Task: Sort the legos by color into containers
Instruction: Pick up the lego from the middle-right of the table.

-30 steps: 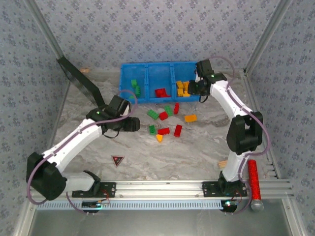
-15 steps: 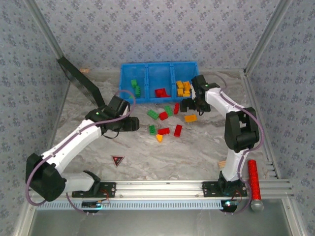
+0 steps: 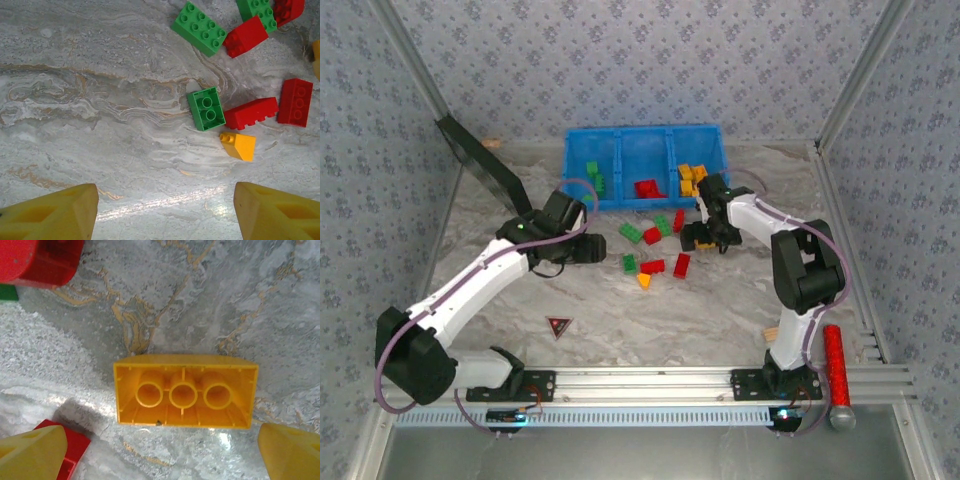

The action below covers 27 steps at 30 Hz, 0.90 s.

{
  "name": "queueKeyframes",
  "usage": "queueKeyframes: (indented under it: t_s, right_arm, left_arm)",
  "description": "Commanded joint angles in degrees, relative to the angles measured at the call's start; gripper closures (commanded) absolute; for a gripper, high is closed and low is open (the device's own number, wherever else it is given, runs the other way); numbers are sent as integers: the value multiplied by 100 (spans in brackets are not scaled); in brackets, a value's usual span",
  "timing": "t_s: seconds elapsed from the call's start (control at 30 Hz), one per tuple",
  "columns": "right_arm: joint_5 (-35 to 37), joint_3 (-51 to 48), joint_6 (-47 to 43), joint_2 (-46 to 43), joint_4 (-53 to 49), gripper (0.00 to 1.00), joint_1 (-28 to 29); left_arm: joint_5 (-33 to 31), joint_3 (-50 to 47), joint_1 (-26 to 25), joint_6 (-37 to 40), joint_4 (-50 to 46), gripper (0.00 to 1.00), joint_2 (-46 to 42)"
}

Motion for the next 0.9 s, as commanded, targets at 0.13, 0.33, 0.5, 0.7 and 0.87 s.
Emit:
queueKeyframes:
  t_s: [0.13,0.33,0.5,0.7,0.87]
  right_arm:
    - [431,184,-244,371,11,2,23]
    - [401,257,-310,519,36,9,28]
    - [397,230,-345,535,64,18,23]
    - [497,351,-430,630,-16,17,11]
    - [656,470,-515,694,-86,9,27]
  left_arm:
    - [52,168,-54,-19,-23,28,104]
    - [52,201,-62,-20,-25,28,138]
    - [61,195,-65,-28,-19,28,181]
    - [70,201,-87,-34,1,28,236]
    - [61,226,-91,-28,9,28,253]
